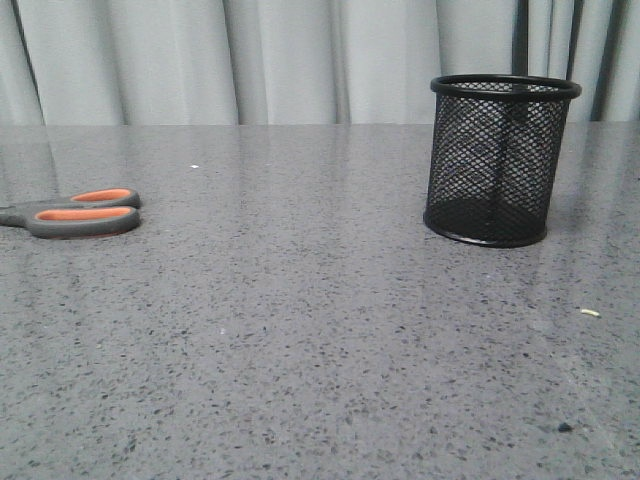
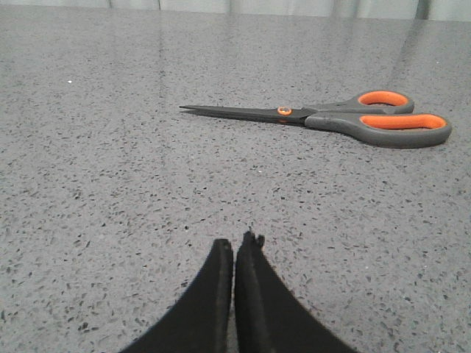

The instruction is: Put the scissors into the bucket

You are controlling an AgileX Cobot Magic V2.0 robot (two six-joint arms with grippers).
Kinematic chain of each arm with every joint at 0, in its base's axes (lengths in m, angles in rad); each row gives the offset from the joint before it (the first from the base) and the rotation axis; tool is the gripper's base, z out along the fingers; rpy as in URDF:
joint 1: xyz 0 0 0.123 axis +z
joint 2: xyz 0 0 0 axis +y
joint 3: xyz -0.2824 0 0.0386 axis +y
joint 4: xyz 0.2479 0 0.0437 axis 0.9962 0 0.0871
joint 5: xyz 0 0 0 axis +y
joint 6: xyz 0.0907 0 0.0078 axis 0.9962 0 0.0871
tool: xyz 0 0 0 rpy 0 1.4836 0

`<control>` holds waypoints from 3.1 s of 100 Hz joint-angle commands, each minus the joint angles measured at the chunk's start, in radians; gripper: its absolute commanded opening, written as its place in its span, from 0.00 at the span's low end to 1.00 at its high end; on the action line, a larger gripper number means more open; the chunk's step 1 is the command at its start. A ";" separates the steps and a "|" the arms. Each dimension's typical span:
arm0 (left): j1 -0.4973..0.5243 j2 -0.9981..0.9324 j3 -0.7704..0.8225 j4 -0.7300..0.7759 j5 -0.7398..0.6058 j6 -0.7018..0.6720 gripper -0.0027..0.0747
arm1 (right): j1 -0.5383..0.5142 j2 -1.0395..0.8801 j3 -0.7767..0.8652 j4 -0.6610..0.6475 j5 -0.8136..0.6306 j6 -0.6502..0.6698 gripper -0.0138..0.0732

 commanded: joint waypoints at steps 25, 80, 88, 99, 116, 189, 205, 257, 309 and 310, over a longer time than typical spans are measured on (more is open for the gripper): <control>0.003 -0.026 0.039 -0.004 -0.051 -0.009 0.01 | 0.002 -0.018 0.008 0.003 -0.069 -0.007 0.08; 0.003 -0.026 0.039 0.045 -0.054 -0.009 0.01 | 0.002 -0.018 0.008 0.878 -0.368 -0.005 0.08; 0.003 -0.026 0.039 -0.007 -0.096 -0.009 0.01 | 0.002 -0.018 0.006 1.103 -0.368 -0.005 0.08; 0.003 -0.026 0.039 -0.277 -0.222 -0.009 0.01 | 0.002 -0.018 0.002 1.345 -0.370 -0.005 0.08; 0.003 -0.026 0.030 -0.741 -0.346 -0.011 0.01 | 0.002 -0.018 -0.016 1.341 -0.298 -0.007 0.08; -0.001 0.198 -0.385 -0.846 0.021 0.522 0.51 | 0.002 0.275 -0.579 0.591 0.210 -0.043 0.47; -0.030 0.367 -0.510 -0.844 0.136 0.710 0.51 | 0.002 0.275 -0.586 0.591 0.190 -0.043 0.69; -0.329 1.005 -0.969 -0.014 0.435 0.759 0.51 | 0.006 0.265 -0.586 0.592 0.185 -0.043 0.69; -0.416 1.225 -1.023 0.397 0.530 0.763 0.35 | 0.043 0.265 -0.586 0.593 0.185 -0.043 0.69; -0.414 1.225 -1.025 0.394 0.530 0.763 0.35 | 0.043 0.265 -0.586 0.594 0.185 -0.043 0.69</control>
